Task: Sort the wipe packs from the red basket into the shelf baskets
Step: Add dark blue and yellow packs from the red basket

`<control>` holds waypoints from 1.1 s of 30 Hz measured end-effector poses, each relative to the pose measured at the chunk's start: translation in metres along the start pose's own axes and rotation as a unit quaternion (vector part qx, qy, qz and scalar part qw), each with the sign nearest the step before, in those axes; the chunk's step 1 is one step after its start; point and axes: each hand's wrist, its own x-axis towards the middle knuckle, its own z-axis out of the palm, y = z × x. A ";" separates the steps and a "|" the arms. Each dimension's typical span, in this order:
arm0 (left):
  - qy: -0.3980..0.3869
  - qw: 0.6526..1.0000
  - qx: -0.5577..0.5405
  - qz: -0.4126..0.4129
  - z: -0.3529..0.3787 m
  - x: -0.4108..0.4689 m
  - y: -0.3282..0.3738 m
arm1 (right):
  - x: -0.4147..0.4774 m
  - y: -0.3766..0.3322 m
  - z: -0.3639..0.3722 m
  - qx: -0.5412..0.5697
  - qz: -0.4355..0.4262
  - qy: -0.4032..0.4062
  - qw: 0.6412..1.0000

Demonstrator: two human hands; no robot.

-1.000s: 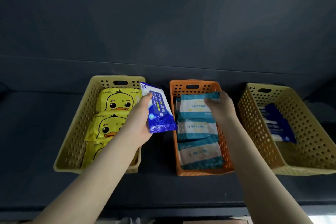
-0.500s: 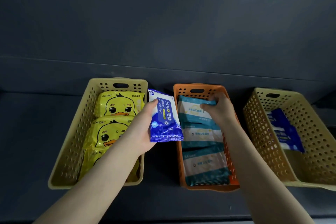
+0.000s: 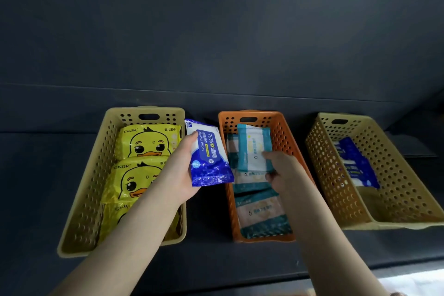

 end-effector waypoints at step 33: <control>-0.010 0.999 -0.035 0.023 0.000 -0.004 0.002 | 0.028 0.003 0.001 -0.195 -0.182 -0.131 0.955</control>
